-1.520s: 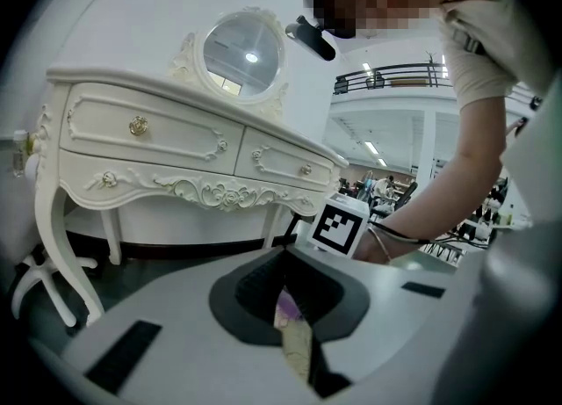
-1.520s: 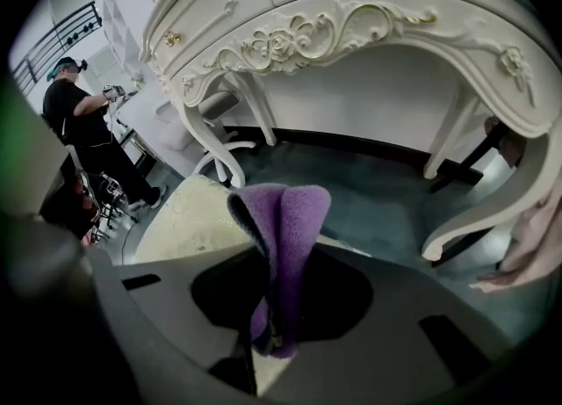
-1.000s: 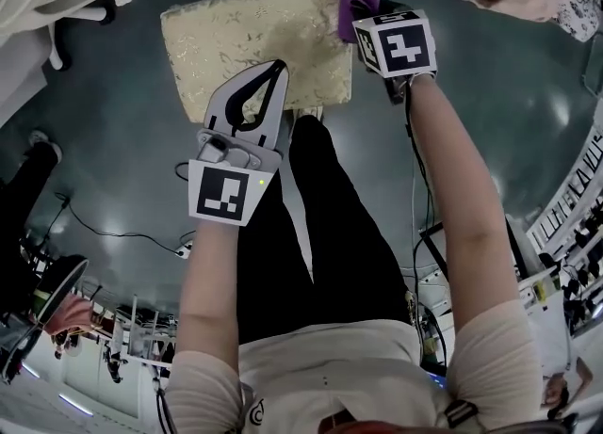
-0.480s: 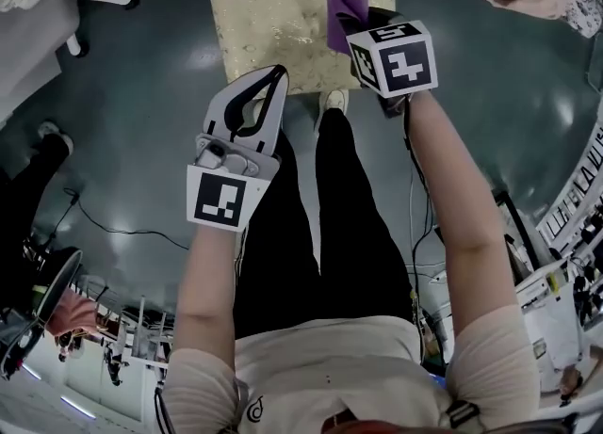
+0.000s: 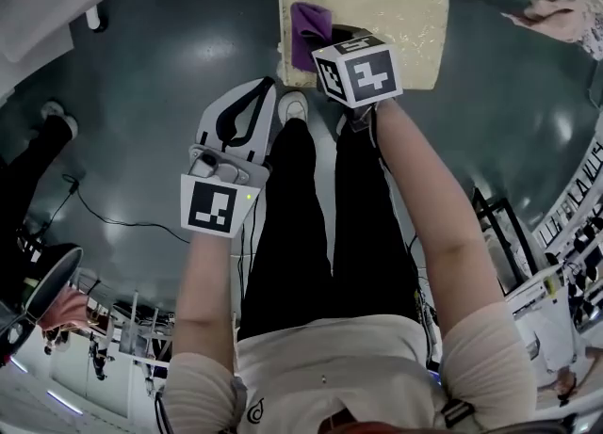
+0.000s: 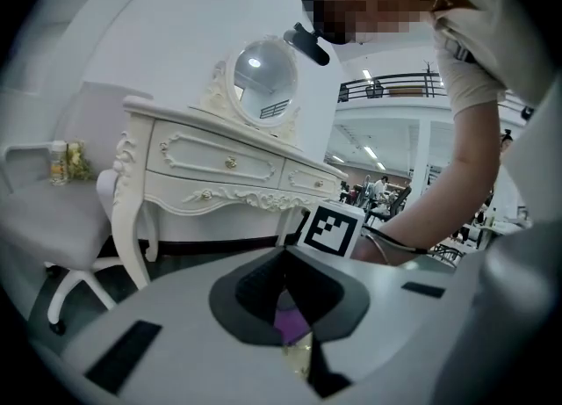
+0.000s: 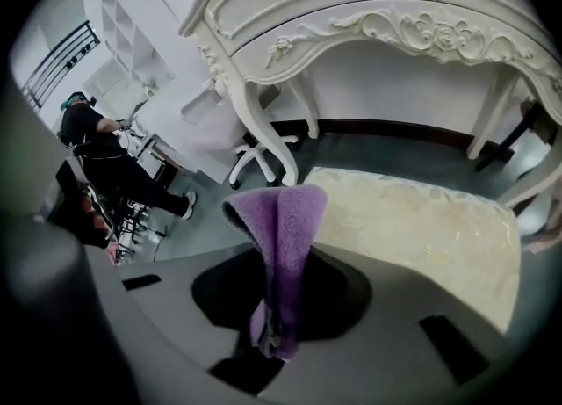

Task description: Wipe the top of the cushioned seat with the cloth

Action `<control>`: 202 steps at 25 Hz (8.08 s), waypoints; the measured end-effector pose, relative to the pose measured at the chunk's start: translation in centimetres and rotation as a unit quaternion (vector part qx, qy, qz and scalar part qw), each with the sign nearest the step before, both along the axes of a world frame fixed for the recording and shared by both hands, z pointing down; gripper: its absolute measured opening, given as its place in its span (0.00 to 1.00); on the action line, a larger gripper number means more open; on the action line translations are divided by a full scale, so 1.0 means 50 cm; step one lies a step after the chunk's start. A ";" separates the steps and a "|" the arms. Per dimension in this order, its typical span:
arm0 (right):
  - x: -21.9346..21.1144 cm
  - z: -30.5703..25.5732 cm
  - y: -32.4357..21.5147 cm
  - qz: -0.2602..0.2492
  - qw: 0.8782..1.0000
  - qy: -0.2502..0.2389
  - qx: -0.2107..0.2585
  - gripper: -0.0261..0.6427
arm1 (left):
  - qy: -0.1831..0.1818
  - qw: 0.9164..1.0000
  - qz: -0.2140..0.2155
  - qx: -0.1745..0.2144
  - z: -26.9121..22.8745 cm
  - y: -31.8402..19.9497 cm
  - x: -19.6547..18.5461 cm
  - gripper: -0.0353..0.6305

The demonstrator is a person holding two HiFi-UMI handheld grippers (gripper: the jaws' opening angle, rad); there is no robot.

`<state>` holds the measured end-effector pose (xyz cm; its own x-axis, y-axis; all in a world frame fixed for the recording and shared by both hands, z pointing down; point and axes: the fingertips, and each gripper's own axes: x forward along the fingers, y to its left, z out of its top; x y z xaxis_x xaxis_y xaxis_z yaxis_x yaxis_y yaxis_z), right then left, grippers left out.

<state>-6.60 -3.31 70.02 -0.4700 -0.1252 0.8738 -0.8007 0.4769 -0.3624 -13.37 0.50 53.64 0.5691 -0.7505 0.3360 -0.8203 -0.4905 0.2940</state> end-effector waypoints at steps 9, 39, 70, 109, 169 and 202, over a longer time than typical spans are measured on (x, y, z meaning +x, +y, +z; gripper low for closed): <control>-0.058 0.048 -0.004 -0.027 1.000 0.016 -0.001 0.16 | 0.001 1.000 -0.029 -0.008 0.035 0.018 -0.073 0.07; 0.276 0.046 -0.036 -0.020 0.999 0.029 0.012 0.17 | 0.007 1.000 0.007 -0.011 0.023 -0.014 0.249 0.07; 0.556 -0.012 -0.011 0.012 0.993 0.112 0.036 0.15 | 0.034 0.999 0.041 0.005 -0.028 -0.020 0.401 0.07; 0.061 0.058 0.164 -0.054 0.998 0.002 -0.023 0.15 | -0.008 1.000 0.005 -0.016 0.043 0.095 0.055 0.07; 0.385 -0.395 0.009 0.012 0.981 -0.013 0.193 0.16 | -0.028 0.996 0.009 0.082 -0.293 -0.032 0.264 0.07; 0.354 -1.274 -0.047 0.030 0.829 -0.086 0.552 0.16 | -0.045 0.957 -0.048 0.283 -1.036 -0.046 0.113 0.07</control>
